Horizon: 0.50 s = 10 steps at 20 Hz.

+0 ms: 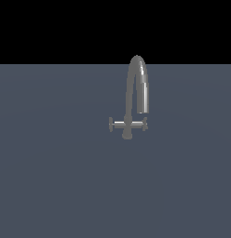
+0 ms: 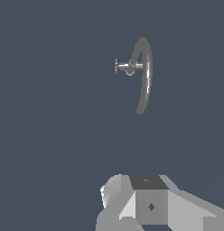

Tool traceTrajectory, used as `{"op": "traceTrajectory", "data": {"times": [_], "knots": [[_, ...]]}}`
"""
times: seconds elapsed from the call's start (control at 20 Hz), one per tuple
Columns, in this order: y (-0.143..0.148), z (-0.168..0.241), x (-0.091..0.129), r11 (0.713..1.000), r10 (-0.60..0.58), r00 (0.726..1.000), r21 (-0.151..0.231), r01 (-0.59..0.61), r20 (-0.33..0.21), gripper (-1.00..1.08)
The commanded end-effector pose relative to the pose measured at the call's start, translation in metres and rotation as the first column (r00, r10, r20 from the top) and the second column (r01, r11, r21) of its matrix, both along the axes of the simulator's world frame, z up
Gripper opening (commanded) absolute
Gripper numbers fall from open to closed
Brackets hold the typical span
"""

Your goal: Turn on the faucet by rotating a designated handle.

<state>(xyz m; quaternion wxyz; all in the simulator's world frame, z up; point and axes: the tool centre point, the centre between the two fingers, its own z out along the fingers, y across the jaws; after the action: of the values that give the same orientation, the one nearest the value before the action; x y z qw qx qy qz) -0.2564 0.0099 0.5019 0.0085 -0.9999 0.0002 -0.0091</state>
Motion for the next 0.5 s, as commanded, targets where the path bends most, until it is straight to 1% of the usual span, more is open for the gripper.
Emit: {"op": "traceTrajectory", "data": {"times": [0.0, 0.05, 0.1, 0.15, 0.2, 0.25, 0.3, 0.35, 0.4, 0.45], "knots": [[-0.004, -0.014, 0.0, 1.0, -0.024, 0.999, 0.011, 0.025, -0.033, -0.53], [-0.015, -0.03, 0.0, 0.999, -0.037, 0.997, -0.001, 0.037, -0.064, -0.32], [0.001, -0.037, 0.001, 0.999, 0.001, 0.996, -0.046, -0.005, -0.086, -0.13], [-0.007, -0.047, 0.012, 0.999, -0.038, 0.995, -0.022, 0.036, -0.091, -0.05], [0.001, -0.054, 0.017, 0.999, -0.041, 0.994, -0.04, 0.037, -0.102, 0.08], [-0.026, -0.08, 0.02, 0.993, -0.115, 0.983, -0.032, 0.111, -0.146, 0.1], [0.017, -0.096, 0.027, 0.999, -0.018, 0.989, -0.042, 0.012, -0.148, 0.1], [0.026, -0.096, 0.026, 0.999, 0.003, 0.989, -0.045, -0.01, -0.148, 0.1], [-0.007, -0.112, 0.026, 0.995, -0.092, 0.981, -0.042, 0.086, -0.17, 0.07], [-0.026, -0.116, 0.031, 0.99, -0.143, 0.973, -0.041, 0.138, -0.182, 0.07]]}}
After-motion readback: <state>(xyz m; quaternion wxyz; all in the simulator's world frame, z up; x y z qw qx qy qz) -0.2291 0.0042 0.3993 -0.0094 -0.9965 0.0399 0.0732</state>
